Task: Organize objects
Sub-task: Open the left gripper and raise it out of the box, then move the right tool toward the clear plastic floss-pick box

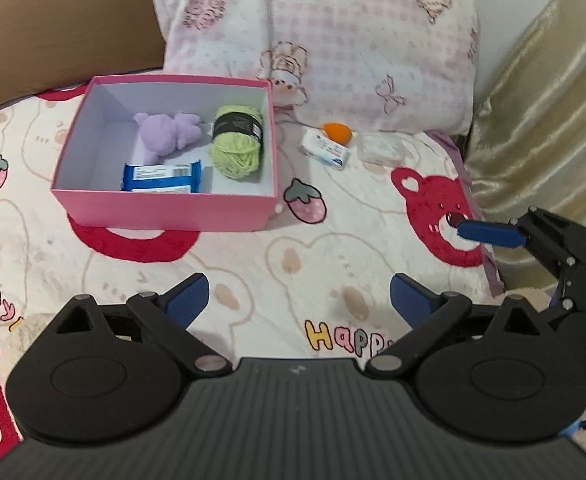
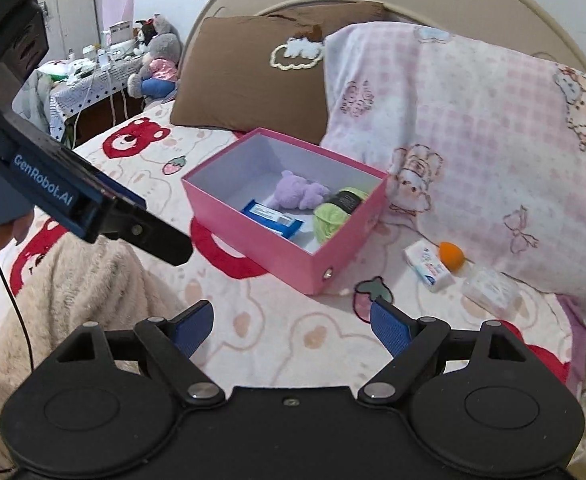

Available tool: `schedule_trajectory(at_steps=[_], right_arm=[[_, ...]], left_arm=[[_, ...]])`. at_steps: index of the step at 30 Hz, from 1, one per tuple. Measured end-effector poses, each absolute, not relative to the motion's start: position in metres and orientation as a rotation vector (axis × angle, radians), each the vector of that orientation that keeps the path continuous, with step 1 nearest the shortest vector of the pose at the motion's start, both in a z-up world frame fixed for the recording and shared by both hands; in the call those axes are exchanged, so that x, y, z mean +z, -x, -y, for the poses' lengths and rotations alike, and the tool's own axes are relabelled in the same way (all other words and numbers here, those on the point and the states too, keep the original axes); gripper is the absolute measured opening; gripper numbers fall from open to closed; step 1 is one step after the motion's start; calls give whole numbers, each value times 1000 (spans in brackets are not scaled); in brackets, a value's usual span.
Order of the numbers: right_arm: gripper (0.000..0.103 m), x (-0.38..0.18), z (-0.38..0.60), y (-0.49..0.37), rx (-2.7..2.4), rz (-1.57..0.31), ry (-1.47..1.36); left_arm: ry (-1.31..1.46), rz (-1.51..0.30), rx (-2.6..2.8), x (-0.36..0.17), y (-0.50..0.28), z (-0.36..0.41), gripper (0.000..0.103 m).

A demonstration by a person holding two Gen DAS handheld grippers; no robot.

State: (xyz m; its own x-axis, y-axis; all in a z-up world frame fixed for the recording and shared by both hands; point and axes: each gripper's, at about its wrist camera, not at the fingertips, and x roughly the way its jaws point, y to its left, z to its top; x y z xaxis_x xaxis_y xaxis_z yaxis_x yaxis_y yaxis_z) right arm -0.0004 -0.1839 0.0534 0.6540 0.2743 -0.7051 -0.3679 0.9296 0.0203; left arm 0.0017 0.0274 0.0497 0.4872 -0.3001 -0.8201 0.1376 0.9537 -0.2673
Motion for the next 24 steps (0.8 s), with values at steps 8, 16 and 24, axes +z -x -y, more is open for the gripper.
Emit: schedule_trajectory(at_steps=[8,16,24], right_arm=[[89,37,221,3,320,-734,87],[89,19,262,-1,248,-689,19],[89,5,291,-13,224,-618,-37]], left_arm=[[140,-1029,-332,41,-13,7,98],[133,-1018,-383,33,-38,41,98],[180,-983,-413,24,-71,61,98]])
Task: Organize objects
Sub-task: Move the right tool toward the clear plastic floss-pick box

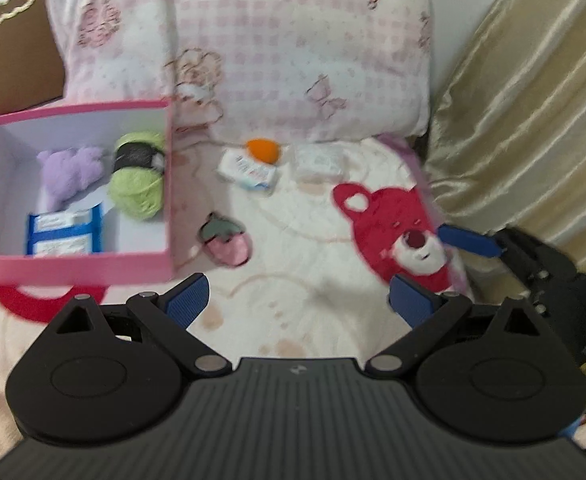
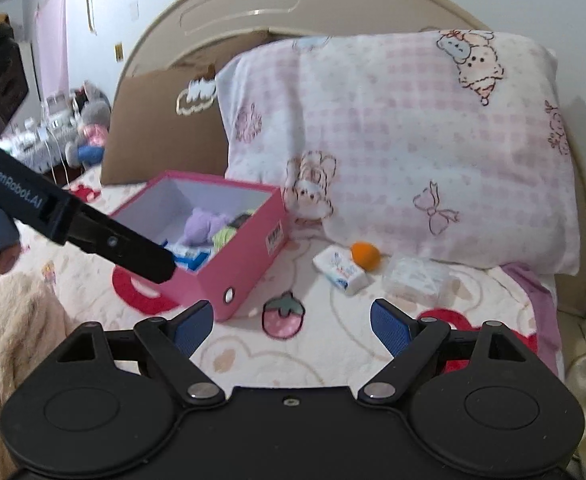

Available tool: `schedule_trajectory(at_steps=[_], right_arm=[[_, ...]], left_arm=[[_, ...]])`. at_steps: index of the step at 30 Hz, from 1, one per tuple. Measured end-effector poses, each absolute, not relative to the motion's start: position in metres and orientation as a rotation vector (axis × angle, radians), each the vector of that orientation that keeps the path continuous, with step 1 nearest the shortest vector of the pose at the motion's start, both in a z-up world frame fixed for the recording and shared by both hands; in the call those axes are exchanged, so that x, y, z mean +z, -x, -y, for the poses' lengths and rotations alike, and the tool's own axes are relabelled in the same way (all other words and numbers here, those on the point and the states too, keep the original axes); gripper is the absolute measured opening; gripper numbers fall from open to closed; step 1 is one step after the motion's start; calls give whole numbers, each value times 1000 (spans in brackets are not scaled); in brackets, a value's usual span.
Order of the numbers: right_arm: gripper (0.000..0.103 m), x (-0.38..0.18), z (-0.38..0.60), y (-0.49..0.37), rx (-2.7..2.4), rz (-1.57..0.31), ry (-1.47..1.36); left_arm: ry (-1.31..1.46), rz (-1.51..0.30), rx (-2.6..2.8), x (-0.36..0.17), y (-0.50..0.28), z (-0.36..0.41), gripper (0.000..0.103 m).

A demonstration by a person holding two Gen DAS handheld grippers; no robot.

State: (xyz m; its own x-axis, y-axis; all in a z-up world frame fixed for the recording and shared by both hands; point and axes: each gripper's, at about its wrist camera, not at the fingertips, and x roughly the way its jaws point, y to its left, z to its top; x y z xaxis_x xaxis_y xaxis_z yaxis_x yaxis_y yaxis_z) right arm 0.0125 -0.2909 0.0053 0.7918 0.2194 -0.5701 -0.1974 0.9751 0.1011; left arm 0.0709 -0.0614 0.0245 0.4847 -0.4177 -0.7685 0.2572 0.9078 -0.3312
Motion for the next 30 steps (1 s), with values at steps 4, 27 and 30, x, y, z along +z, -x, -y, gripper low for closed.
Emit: schedule_trajectory(at_steps=[4,27,30], right_arm=[[89,-1,312,-22,223,-622,-128],[89,-27,351,-114,66,-776,-162],[89,-41,363,-131,61,-814,-250]], left_arm=[[248,-975,-434,24,-88,70,97],[255,-905,-474,-10,-179,122,92],[226,-887,-452,-20,-189,128,92]])
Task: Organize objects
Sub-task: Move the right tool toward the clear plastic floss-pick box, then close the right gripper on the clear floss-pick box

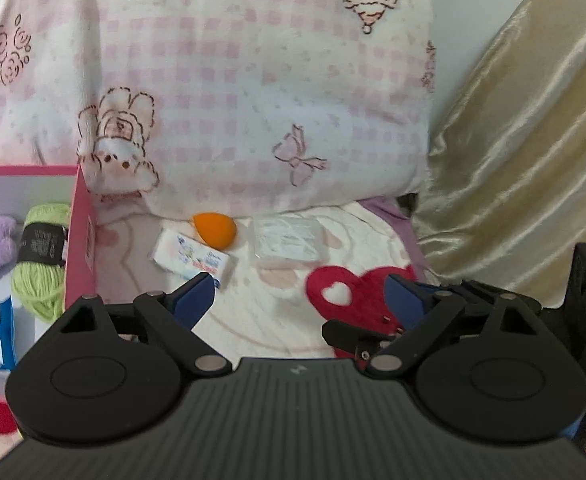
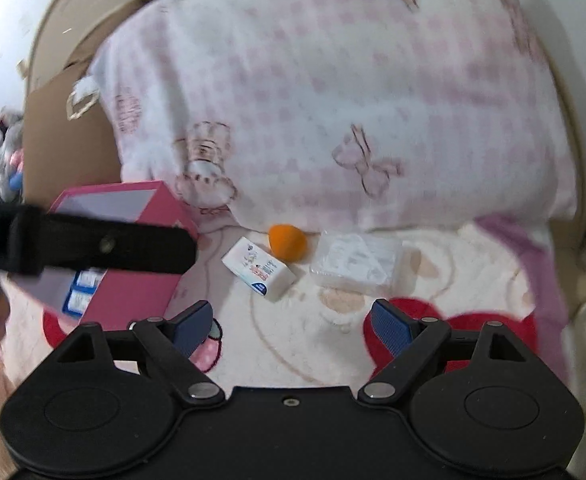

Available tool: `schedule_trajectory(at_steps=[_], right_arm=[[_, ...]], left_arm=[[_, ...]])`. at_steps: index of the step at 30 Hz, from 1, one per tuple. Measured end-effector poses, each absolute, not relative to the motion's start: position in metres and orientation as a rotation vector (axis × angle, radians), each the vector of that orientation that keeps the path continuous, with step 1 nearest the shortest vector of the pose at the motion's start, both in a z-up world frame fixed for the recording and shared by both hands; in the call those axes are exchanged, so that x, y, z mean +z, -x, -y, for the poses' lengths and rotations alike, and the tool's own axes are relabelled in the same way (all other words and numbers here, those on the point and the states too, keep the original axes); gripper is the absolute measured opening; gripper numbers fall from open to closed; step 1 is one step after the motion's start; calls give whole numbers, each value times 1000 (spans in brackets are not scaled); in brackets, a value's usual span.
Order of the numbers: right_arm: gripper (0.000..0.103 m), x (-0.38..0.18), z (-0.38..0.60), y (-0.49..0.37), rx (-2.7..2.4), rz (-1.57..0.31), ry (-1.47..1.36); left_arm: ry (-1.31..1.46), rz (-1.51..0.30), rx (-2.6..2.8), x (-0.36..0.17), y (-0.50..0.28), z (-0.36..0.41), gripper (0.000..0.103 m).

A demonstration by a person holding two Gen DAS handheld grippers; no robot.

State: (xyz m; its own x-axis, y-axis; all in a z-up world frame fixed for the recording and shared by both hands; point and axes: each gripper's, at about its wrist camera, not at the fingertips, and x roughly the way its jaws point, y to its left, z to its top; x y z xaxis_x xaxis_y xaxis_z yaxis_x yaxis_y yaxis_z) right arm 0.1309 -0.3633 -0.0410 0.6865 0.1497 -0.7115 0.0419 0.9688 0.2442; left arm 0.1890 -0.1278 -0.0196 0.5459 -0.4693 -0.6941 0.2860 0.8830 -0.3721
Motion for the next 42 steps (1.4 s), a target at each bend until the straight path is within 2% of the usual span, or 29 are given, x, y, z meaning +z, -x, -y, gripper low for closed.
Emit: schedule_trajectory(at_steps=[7,14,18,22,26,30,34,35,36,37,40,42], right_arm=[[89,-79,386,-140,-27,-765,-375],[89,-94,387,-150,-85,-723,-233],[89,-99,389,-154,-158,-678,-120],[89,-106,402,-157,-128,-674,-157],[87,-118,403,-167,-104,-717,-145],[86,-123,398,-172,-114,-711,-105],[81,-133,396,-181,-89,-730,-98],[76,-137,394,-184,-74,-738,-79],[62,-140,392,-186,-60,-743,-55],[58,-143,392,-188,-52,-751,-40],[58,-150,398,-193,-61,-779,-79],[58,-151,400,-196,-69,-777,-92]], left_arm=[[243,-893,-490,-45,-214,139,92],[245,-910,-484,-79,-235,154,92],[259,-874,-495,-93,-240,155,88],[257,-831,-484,-100,-243,155,87],[262,-828,-474,-112,-251,156,83],[251,-835,-477,-127,-252,162,74],[293,-801,-481,-144,-255,160,67],[285,-794,-472,-147,-256,160,63],[272,-790,-457,-149,-257,160,60],[276,-778,-444,-150,-257,158,60],[296,-773,-462,-156,-261,155,59],[299,-769,-481,-161,-264,158,55]])
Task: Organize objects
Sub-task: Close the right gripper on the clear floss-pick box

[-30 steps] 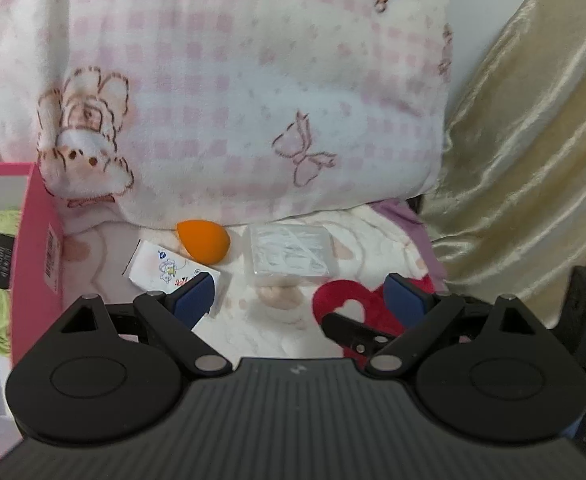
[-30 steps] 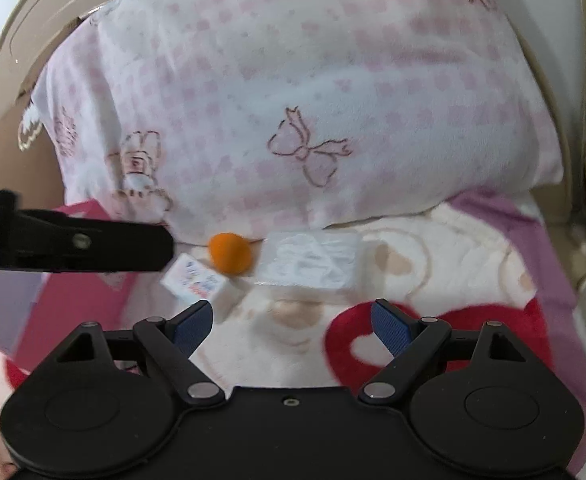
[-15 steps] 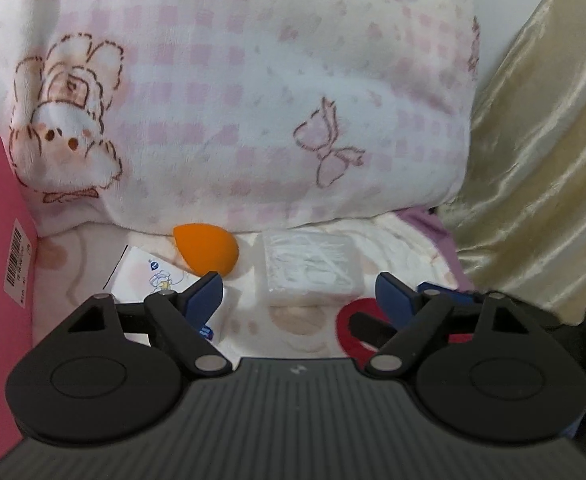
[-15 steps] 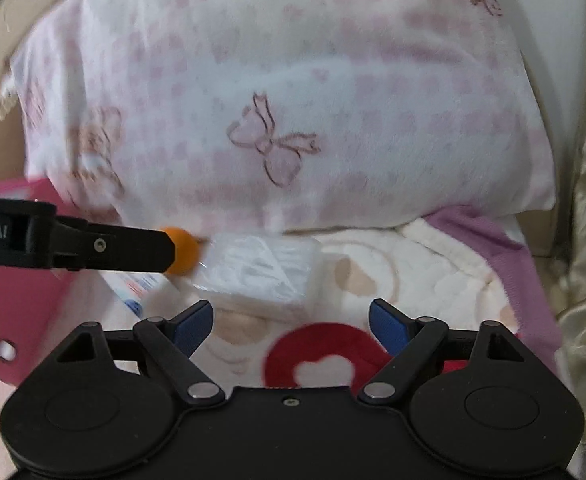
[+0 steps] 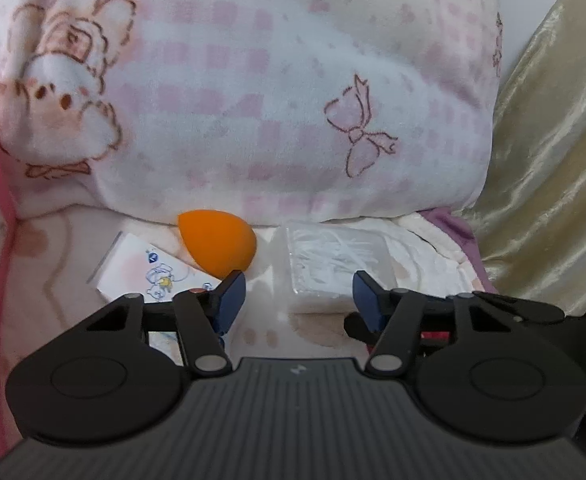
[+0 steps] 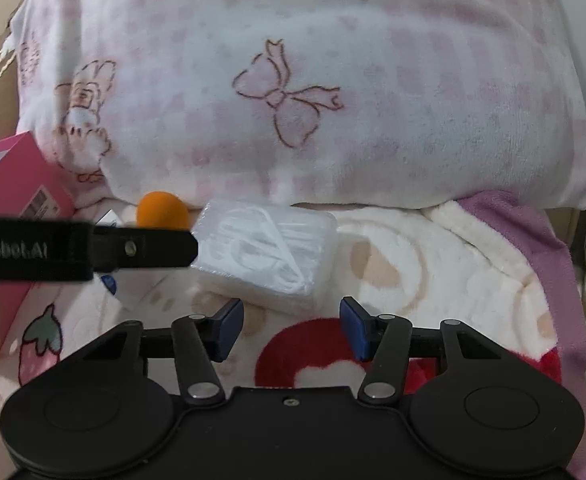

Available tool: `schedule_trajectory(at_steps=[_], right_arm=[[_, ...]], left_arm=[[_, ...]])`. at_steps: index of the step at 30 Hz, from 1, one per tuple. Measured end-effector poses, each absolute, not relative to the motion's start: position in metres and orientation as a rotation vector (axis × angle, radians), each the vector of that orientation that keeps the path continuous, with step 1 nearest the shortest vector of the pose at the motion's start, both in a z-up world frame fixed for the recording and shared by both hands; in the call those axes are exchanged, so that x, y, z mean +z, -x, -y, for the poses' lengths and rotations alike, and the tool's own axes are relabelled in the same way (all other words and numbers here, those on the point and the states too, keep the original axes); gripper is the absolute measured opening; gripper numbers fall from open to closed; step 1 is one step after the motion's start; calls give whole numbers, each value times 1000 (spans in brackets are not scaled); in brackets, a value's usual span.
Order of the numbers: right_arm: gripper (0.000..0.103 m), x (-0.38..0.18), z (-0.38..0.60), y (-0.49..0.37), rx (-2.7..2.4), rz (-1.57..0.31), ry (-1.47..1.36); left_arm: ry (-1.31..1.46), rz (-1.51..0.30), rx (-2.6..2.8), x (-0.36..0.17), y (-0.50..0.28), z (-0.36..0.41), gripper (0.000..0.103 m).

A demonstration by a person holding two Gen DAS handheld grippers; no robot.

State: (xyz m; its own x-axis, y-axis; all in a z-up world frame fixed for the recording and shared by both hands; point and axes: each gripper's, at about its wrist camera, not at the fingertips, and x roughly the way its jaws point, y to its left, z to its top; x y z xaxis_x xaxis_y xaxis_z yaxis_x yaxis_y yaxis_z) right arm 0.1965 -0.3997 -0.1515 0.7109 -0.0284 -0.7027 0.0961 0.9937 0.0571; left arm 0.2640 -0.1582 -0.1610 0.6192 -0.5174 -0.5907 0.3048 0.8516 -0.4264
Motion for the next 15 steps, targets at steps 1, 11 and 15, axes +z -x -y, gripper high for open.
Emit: schedule_trajectory(at_steps=[1,11,15], right_arm=[[58,-152,400,-198,-70,-776,-98],[54,-158,387,-209,-56,-799,-50],[56,-159,386,-206,-54,-800,-32]], left_arm=[[307,-763,-490,-163,-265,160,55],[368,-762,-517,-185,-273,161,41],[392,-759,-556,-186,-268,158,41]])
